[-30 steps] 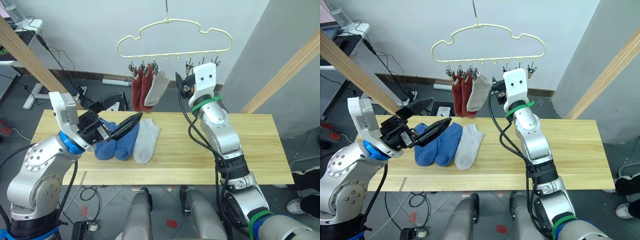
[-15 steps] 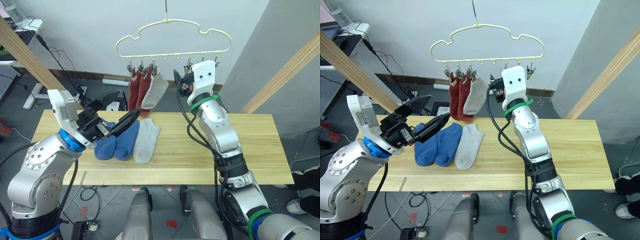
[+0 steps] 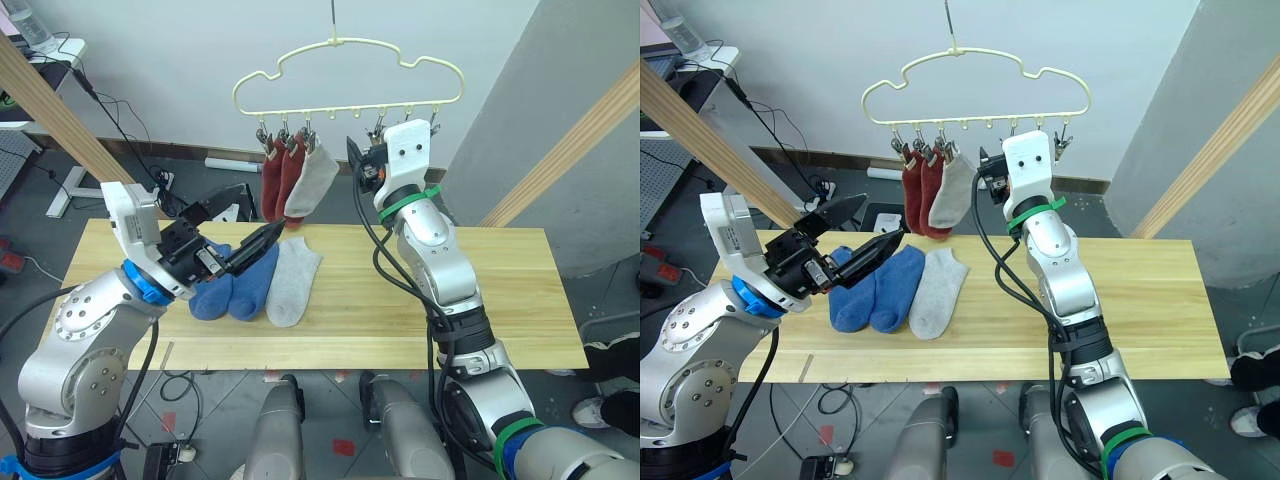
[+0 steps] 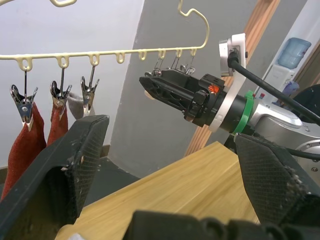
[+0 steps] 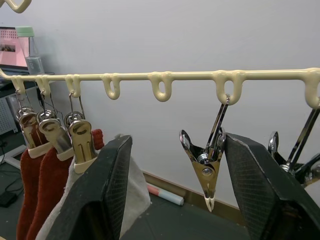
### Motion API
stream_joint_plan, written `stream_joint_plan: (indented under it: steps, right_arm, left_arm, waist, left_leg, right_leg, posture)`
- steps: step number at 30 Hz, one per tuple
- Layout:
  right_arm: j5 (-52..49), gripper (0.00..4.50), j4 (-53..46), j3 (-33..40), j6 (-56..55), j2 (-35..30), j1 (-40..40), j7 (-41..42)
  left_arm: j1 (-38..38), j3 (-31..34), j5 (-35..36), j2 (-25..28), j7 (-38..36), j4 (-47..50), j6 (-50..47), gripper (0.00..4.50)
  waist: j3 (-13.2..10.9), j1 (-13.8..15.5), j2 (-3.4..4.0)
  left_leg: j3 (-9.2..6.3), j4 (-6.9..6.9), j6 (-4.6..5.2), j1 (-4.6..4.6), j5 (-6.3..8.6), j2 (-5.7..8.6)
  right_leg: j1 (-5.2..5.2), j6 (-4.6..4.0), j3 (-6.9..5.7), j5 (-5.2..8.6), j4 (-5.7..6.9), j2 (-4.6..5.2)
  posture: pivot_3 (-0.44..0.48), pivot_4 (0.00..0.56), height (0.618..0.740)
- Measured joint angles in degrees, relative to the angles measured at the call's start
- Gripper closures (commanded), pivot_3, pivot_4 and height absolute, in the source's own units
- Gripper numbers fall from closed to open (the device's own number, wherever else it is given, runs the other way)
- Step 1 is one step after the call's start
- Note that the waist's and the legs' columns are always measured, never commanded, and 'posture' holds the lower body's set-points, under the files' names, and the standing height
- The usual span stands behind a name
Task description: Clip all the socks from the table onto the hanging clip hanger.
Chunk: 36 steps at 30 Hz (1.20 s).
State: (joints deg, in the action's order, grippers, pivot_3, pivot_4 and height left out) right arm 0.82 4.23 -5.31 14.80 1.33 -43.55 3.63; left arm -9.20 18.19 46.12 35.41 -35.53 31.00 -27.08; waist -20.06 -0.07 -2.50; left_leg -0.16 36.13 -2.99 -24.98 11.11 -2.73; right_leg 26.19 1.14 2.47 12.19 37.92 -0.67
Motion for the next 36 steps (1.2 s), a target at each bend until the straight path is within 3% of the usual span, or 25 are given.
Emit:
stream_joint_plan:
  steps: [4,6,13,27,33,36]
  right_arm:
    - [-0.79,1.55,0.58,1.08,0.03,0.97,-0.46,-0.14]
    - [-1.84,1.93,0.74,1.91,0.17,1.65,-0.47,-0.27]
    - [-2.94,4.13,0.83,3.52,0.79,2.32,-0.69,-0.45]
    - [-2.92,4.13,0.83,3.48,1.13,1.77,-0.73,0.06]
    - [-10.16,4.13,-3.24,4.83,12.73,-5.47,-2.29,9.86]
    - [-14.54,4.13,-4.98,6.2,18.61,-8.22,-3.3,14.05]
  left_arm:
    - [-0.01,0.0,-0.01,0.0,0.02,0.0,0.0,0.0]
    - [-0.01,0.0,-0.01,0.0,0.03,0.0,0.0,0.0]
    - [0.03,-0.02,-0.09,0.0,0.07,0.0,0.0,0.0]
    - [0.34,-0.57,-1.28,0.02,0.31,0.06,0.01,0.0]
    - [7.86,-6.48,-12.88,-0.29,5.96,-4.43,-1.26,0.0]
    - [6.73,-10.3,-18.86,-2.27,8.28,-8.95,-0.09,0.0]
  waist:
    - [0.0,0.0,0.0]
    - [0.0,0.0,0.0]
    - [0.0,0.0,0.0]
    - [0.0,-0.02,0.01]
    - [-0.04,-0.06,0.06]
    - [-0.07,0.07,0.1]
  left_leg:
    - [-0.01,0.0,0.0,0.0,0.0,0.0]
    - [-0.01,0.0,0.0,0.0,0.0,0.0]
    - [-0.01,-0.01,0.0,0.0,0.0,0.0]
    - [0.0,-0.02,0.0,0.0,0.0,0.0]
    - [0.05,-0.05,0.02,0.01,0.01,-0.01]
    - [0.0,-0.04,0.02,0.01,0.01,-0.02]
  right_leg:
    - [0.0,0.0,-0.01,0.0,0.0,0.0]
    - [0.0,0.0,-0.01,0.0,0.0,0.0]
    - [0.0,0.0,-0.01,0.0,-0.01,0.0]
    - [0.0,0.0,0.0,0.0,-0.03,0.0]
    - [0.02,-0.03,0.02,0.02,-0.06,0.02]
    - [0.01,-0.04,-0.02,0.03,-0.04,-0.01]
  posture:
    - [0.123,0.328,0.74]
    - [0.123,0.327,0.74]
    - [0.125,0.324,0.74]
    - [0.109,0.326,0.74]
    - [0.053,0.341,0.74]
    - [0.032,0.345,0.74]
